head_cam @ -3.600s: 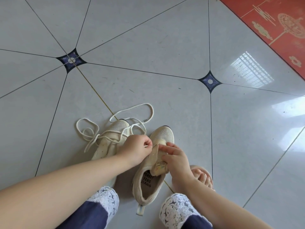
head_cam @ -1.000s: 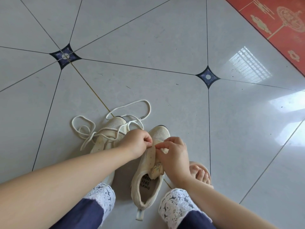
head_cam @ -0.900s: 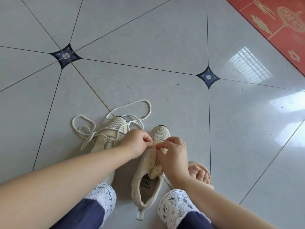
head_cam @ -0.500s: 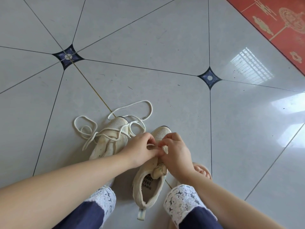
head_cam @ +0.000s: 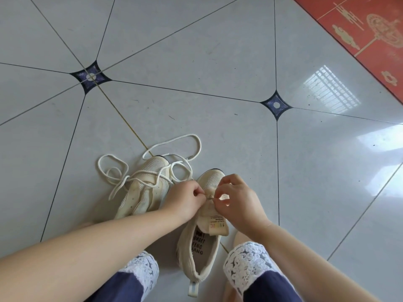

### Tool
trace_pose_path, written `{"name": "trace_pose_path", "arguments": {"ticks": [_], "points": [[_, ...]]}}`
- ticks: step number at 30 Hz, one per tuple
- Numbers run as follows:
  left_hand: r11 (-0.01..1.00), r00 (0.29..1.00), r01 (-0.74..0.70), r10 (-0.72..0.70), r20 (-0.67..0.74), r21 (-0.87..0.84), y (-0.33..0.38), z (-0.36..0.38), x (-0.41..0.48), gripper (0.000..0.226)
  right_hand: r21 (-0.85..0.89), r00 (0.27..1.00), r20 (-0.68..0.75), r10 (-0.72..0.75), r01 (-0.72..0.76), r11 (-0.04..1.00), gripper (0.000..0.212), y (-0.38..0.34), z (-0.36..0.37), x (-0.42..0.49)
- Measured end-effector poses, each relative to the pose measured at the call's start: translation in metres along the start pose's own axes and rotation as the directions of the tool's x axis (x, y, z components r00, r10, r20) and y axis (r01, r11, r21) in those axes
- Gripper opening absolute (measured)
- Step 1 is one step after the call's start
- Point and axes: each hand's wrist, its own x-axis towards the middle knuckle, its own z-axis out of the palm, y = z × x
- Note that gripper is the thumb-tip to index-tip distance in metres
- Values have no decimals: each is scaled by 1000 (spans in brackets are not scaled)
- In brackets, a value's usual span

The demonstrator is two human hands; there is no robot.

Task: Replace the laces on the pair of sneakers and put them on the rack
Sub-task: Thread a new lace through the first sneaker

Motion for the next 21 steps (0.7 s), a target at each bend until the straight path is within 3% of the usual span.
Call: {"name": "trace_pose_path", "arguments": {"ticks": [5,10,21], "points": [[997,997,-72,71,24,5,-1,-2,0,10,28,1000,22,12,-12,1000,13,-3,1,-2],[995,997,-77,78,-15,68,2,-5,3,9,-149,997,71,18,-7,989,19,-14,6,8],[982,997,-76,73,20,174,6,-2,5,6,-478,978,138,-155,203,855,12,-8,13,15]]}}
